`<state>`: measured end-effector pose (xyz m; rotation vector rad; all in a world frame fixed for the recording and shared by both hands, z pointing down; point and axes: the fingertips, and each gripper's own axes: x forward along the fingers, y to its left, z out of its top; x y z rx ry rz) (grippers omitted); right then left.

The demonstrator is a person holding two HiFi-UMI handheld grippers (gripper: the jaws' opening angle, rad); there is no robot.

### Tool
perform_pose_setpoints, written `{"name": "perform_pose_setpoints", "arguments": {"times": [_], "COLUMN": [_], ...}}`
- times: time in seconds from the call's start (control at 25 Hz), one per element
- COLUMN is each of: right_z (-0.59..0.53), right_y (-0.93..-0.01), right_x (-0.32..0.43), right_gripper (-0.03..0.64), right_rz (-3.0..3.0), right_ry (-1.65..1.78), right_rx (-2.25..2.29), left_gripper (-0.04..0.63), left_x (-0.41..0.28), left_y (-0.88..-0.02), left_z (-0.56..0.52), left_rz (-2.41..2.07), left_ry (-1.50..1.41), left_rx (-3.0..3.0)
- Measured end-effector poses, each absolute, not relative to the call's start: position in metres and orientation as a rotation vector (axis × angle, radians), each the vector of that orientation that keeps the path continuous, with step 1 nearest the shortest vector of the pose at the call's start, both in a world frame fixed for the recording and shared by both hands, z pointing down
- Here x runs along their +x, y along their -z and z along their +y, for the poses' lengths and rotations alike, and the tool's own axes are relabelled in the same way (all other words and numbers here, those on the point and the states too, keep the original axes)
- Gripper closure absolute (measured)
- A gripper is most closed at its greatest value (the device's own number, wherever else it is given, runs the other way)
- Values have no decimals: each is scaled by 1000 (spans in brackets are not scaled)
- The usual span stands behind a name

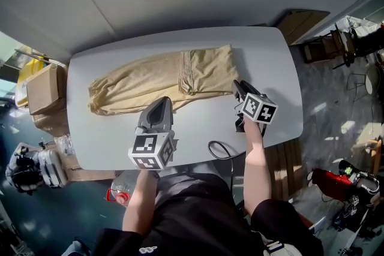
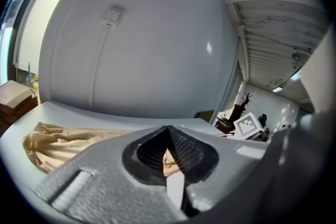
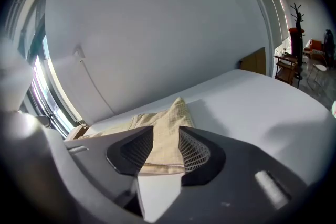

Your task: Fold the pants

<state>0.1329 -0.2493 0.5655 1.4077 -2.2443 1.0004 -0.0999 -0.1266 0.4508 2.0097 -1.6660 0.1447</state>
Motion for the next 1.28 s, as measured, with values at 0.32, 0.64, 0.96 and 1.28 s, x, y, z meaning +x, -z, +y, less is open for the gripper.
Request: {"name": "perform_pose_setpoints", "arguments": {"times": [0.32, 0.64, 0.96, 1.28], "right_z": [-251, -246, -247, -246], "right_y": [-608, -641, -647, -644], "right_x": [151, 144, 139, 154], "right_gripper": [348, 351, 447, 523], "right_rz": [-2163, -2122, -2105, -2071], "right_ry": [-1136, -1235, -1237, -1184], "right_rx": [1406, 1357, 1344, 1423], "left_gripper": [595, 595, 595, 595], "left_x": [-87, -95, -99, -94], "left_y": [-464, -472, -477, -475], "left_z": [-134, -134, -132, -134], "left_rz": [-1625, -1649, -1656, -1644], "left_ry": [-199, -220, -236, -232], "left_rx": [2013, 1976, 1960, 1976]}}
